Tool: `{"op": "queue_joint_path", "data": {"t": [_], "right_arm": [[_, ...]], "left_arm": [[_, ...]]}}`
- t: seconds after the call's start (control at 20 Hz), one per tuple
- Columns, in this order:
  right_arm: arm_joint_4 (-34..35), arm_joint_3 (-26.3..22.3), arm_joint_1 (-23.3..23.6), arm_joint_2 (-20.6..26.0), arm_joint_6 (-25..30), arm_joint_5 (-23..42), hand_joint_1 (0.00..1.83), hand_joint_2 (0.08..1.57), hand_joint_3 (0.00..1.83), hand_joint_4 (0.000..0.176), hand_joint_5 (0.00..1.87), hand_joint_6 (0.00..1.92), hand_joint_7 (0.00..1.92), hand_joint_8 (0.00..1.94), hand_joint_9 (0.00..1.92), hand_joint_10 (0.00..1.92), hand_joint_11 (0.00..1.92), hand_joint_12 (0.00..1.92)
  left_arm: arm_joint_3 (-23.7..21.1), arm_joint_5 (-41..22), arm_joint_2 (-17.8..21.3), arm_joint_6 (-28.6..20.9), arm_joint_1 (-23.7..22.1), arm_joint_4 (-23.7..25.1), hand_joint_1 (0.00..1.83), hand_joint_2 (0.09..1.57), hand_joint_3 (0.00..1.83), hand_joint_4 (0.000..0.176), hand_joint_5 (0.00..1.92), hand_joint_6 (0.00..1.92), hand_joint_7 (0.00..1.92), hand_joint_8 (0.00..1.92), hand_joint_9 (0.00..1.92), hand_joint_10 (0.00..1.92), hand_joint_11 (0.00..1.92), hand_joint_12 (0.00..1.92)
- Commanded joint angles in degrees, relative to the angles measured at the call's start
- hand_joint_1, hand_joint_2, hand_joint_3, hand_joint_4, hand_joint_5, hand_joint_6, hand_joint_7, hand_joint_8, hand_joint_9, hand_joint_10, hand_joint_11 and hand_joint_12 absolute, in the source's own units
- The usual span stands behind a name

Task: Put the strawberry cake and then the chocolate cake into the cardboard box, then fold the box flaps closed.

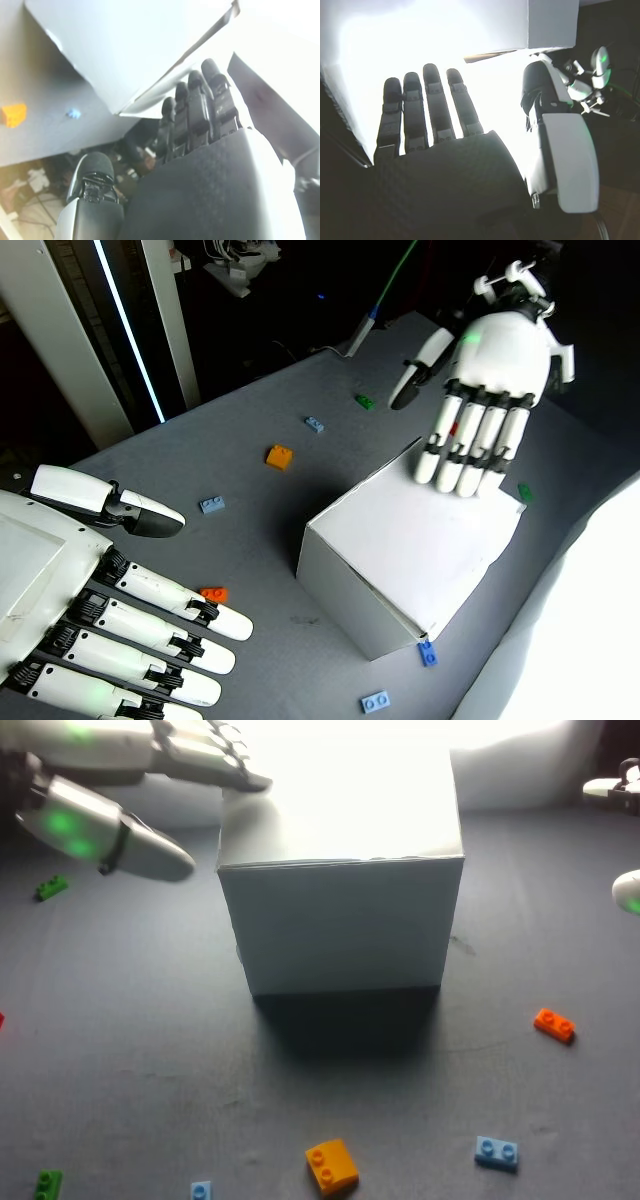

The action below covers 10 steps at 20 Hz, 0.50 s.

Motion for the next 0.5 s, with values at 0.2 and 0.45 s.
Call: {"op": "queue_joint_path", "data": {"t": [0.2,0.45], "right_arm": [[-5.65,0.09,0.12,0.64,3.88,6.68,0.0,1.25,0.0,0.0,0.14,0.01,0.18,0.0,0.13,0.0,0.0,0.31],[-6.01,0.1,0.07,0.64,3.77,6.68,0.0,1.24,0.0,0.0,0.15,0.01,0.2,0.0,0.16,0.01,0.0,0.34]], "left_arm": [[2.53,-5.39,2.37,-3.41,-2.47,0.89,0.0,1.24,0.0,0.008,0.15,0.01,0.19,0.01,0.19,0.01,0.0,0.68],[4.58,-9.73,3.86,-5.4,-1.86,5.78,0.0,1.24,0.0,0.0,0.22,0.01,0.26,0.01,0.25,0.01,0.0,0.83]]}}
